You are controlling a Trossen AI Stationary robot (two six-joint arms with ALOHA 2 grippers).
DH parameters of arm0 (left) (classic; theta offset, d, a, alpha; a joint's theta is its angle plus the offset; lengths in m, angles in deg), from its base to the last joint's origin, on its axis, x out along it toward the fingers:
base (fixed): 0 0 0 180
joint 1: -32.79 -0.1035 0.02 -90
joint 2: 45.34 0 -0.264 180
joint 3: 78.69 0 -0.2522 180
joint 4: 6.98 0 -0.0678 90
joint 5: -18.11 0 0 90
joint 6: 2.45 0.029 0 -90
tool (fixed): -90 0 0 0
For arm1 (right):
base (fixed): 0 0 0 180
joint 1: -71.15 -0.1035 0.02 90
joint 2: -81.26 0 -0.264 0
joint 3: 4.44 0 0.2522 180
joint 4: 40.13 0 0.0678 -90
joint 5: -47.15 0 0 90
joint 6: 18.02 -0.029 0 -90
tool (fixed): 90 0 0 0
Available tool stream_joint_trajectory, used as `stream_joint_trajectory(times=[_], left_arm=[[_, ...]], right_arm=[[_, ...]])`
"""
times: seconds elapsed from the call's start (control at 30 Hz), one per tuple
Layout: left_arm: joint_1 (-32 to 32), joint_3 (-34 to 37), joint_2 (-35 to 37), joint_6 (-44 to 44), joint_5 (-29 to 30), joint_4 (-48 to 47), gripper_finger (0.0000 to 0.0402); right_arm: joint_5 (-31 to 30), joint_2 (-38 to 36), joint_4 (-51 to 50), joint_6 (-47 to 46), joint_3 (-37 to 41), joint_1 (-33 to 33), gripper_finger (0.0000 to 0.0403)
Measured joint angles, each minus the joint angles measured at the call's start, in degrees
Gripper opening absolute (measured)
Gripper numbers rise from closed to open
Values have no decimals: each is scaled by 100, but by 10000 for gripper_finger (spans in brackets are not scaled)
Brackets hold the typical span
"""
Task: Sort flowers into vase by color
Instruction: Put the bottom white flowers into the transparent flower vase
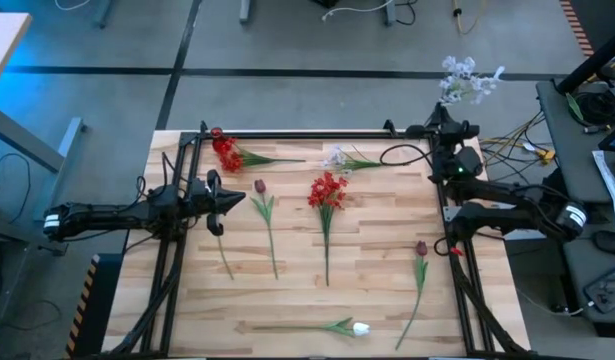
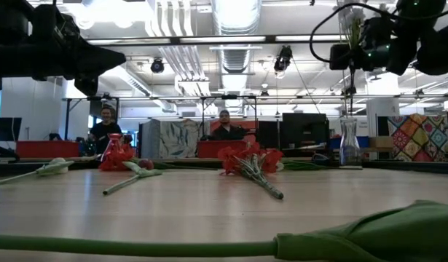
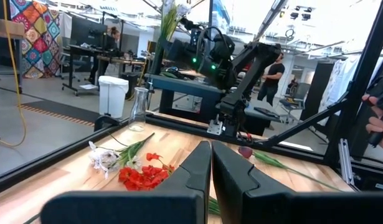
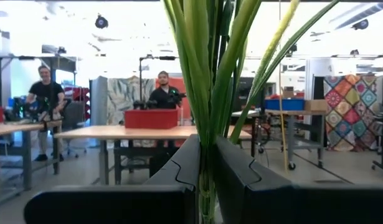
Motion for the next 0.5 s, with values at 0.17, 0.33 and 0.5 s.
stream_joint_trajectory(times=[0.17, 0.33, 0.5], left_arm=[[-1, 1, 0, -9, 0, 1, 0], [0, 2, 0, 12, 0, 0, 0], [0, 2, -14, 53, 0, 0, 0]], right_arm=[[4, 150, -12, 187, -224, 28, 26], [-70, 429, 6, 119, -248, 151, 26], [-153, 609, 262, 291, -246, 149, 26]])
